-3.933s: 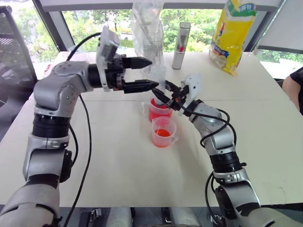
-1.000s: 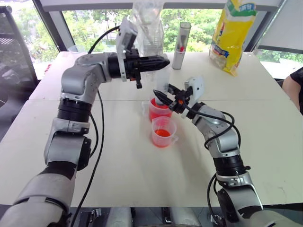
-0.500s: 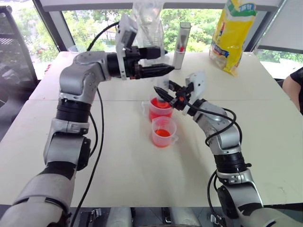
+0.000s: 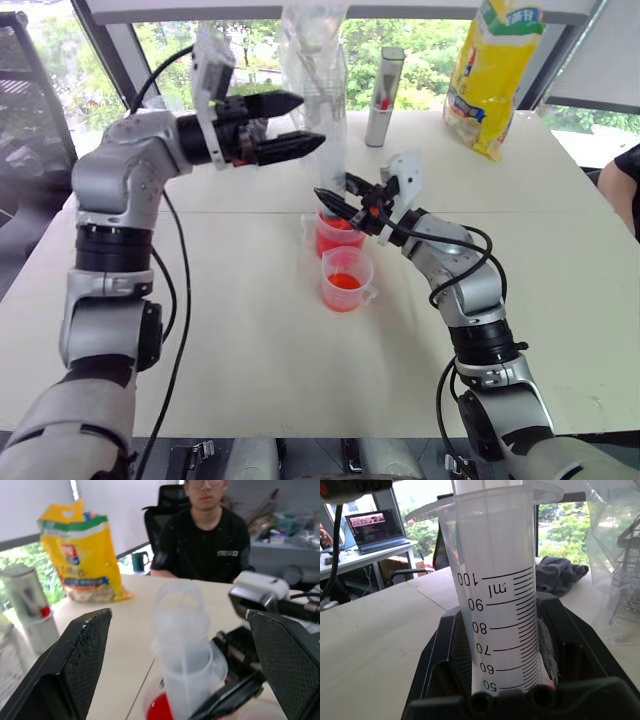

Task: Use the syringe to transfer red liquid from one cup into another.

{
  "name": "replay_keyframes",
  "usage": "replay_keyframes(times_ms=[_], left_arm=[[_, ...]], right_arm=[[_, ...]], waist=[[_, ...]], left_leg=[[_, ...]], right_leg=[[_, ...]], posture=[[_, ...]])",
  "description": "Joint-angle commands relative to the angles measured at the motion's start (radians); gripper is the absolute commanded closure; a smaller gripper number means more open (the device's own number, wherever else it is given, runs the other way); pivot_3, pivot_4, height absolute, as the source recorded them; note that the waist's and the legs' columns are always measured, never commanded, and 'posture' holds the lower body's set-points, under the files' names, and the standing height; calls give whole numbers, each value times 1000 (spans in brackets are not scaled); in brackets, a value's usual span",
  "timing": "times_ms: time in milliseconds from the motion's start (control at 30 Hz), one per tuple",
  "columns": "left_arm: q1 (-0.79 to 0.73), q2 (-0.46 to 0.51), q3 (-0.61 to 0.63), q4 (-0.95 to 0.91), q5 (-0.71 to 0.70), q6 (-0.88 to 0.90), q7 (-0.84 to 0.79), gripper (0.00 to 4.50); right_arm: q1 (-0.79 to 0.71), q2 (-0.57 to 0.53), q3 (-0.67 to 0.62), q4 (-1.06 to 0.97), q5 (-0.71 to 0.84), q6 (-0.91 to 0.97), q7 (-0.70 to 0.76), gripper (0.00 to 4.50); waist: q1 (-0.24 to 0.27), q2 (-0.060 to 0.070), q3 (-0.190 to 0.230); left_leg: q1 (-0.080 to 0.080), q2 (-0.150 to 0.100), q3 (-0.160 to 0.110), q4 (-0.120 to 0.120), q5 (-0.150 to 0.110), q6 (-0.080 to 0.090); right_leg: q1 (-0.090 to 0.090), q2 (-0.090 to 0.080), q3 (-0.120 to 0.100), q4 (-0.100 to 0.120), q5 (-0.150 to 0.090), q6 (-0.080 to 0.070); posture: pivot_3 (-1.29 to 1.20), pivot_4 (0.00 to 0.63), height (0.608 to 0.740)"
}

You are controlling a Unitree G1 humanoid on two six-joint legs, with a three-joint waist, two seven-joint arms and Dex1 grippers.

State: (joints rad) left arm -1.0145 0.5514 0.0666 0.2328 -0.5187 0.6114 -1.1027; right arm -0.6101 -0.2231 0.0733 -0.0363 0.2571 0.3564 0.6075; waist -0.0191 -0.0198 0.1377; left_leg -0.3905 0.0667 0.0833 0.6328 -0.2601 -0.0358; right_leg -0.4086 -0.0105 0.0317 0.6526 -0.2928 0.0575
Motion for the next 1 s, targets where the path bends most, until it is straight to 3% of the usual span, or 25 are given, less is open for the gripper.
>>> replay_keyframes(times_ms=[33, 233, 600, 767, 1000], left_arm=[[0, 32, 53, -52, -32, 16, 22, 45], [19, 46, 65, -65, -42, 20, 43, 45], [-16, 44, 56, 13, -25, -28, 37, 45], [-46, 30, 42, 56, -15, -51, 22, 45], [-91, 1, 21, 77, -23, -44, -14, 45]], right_arm=[[-39, 2, -18, -40, 9, -31, -13, 3055], [-59, -22, -40, -104, 25, -1, -27, 3055], [-40, -126, -90, -484, 208, 273, -53, 3055], [27, -139, -95, -581, 275, 350, -87, 3055], [174, -152, -49, -587, 231, 293, -103, 3055]], waist=[[0, 0, 0], [0, 0, 0], [0, 0, 0], [4, 0, 0], [4, -1, 0]], left_leg=[[0, 0, 0, 0, 0, 0], [0, 0, 0, 0, 0, 0], [0, 0, 0, 0, 0, 0], [0, 0, 0, 0, 0, 0], [0, 0, -1, 0, 0, 0]], right_leg=[[0, 0, 0, 0, 0, 0], [0, 0, 0, 0, 0, 0], [0, 0, 0, 0, 0, 0], [0, 0, -1, 0, 0, 0], [0, 0, -2, -1, 0, 0]], posture=[[0, 150, 740], [0, 150, 740], [0, 150, 740], [0, 150, 740], [0, 150, 740]])
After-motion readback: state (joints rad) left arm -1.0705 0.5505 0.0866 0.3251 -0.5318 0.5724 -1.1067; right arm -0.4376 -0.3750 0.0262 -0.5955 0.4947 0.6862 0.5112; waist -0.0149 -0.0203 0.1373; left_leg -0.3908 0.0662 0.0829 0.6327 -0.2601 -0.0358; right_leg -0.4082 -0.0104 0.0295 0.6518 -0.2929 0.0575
